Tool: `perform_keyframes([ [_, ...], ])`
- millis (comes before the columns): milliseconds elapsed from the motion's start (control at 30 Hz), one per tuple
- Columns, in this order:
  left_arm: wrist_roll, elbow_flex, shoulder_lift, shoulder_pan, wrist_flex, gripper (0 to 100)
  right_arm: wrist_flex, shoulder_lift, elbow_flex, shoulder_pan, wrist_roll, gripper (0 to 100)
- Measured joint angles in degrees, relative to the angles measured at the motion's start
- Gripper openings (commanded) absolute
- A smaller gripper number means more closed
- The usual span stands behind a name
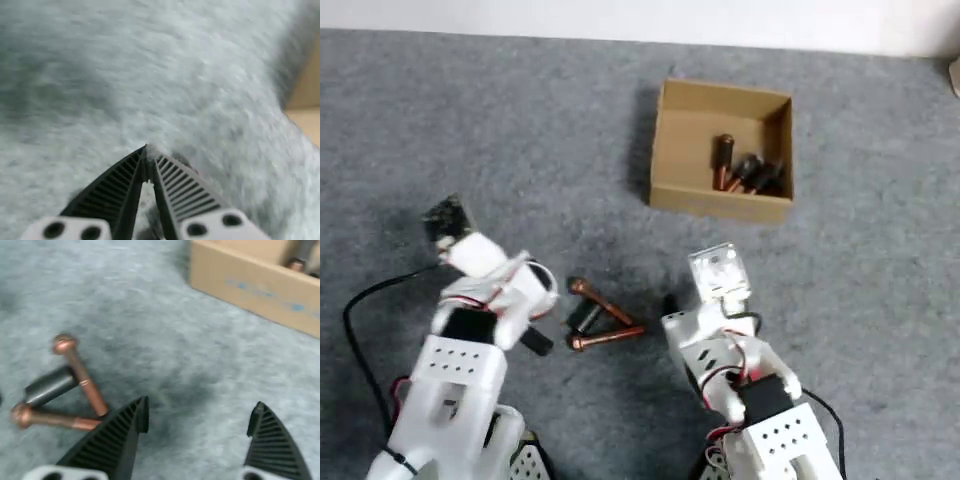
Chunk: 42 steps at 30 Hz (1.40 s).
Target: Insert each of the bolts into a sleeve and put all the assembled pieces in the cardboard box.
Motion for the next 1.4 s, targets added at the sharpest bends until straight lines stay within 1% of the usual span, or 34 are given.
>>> perform_keyframes([
  [67,0.00,-1.05,0.00,-2.73,1.67,1,0.88,0.18,-0.18,-4.66,2.73,29.9],
  [167,-0.53,-1.76,0.00,-7.56,2.55,1,4.75,0.18,-1.32,-13.19,9.93,29.9],
  [200,-1.85,-1.93,0.00,-9.14,2.55,1,6.24,0.18,-2.20,-15.74,11.87,29.9],
  [267,-5.36,-2.02,0.00,-12.13,2.55,1,8.79,0.26,-5.45,-18.37,14.86,29.9],
  [400,-14.15,-2.55,0.00,-16.35,2.73,1,14.42,0.70,-13.63,-19.34,22.59,29.9],
  [467,-17.41,-2.73,0.00,-17.58,2.90,1,18.29,4.31,-17.67,-19.60,27.43,29.9],
  [600,-24.09,-4.13,0.00,-17.76,5.45,1,24.62,16.44,-26.29,-19.52,37.19,29.9],
  [667,-28.04,-4.84,0.00,-17.76,6.77,1,25.32,23.47,-30.24,-19.78,39.91,29.9],
  [733,-30.42,-5.10,0.00,-17.93,7.30,1,25.49,30.24,-33.85,-20.92,42.29,29.9],
  [933,-31.74,-5.10,0.00,-18.46,7.74,1,25.93,46.15,-42.90,-25.67,48.70,29.9],
  [1067,-31.74,-5.10,0.00,-20.84,7.74,1,26.02,55.47,-47.65,-26.37,53.19,29.9],
  [1400,-31.74,-5.10,0.00,-21.54,7.74,1,21.27,80.00,-61.36,-26.64,54.59,29.9],
])
